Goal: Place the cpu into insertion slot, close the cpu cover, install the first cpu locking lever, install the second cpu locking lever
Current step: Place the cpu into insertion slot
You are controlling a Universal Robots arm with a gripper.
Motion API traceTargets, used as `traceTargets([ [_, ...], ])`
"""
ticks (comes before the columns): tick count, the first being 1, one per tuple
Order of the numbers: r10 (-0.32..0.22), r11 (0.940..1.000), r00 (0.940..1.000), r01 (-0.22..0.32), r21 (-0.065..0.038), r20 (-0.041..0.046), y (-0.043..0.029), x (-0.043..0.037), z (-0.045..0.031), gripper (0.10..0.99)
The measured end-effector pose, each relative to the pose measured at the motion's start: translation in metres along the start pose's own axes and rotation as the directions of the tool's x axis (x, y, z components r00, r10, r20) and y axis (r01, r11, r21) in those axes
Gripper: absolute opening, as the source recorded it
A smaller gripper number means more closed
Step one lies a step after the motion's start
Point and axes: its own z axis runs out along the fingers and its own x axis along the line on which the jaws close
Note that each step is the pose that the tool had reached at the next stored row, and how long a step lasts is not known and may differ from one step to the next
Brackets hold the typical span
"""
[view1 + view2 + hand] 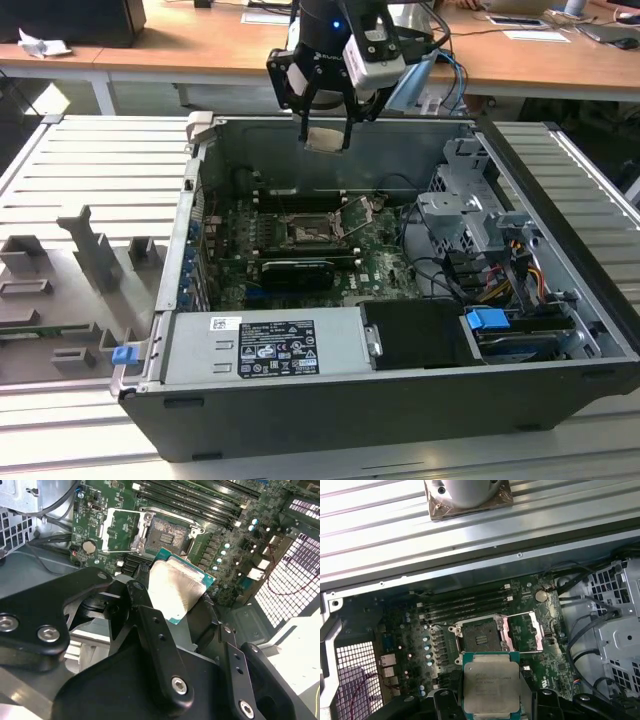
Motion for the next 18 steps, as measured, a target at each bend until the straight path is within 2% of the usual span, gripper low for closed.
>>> traceTargets([
  [6, 0.006, 1.0, 1.0, -0.006, 0.001, 0.0008, -0.0001, 0.0, 0.0007, 0.541],
  [9, 0.006, 1.0, 1.0, -0.006, 0.007, 0.0022, -0.0003, 0.0, 0.0031, 0.541],
  [12, 0.006, 0.9999, 1.0, -0.006, 0.008, 0.0024, -0.0005, -0.0001, 0.0049, 0.541],
  [18, 0.074, 0.9972, 0.9972, -0.074, 0.007, 0.0084, -0.0005, -0.0001, 0.0053, 0.541],
])
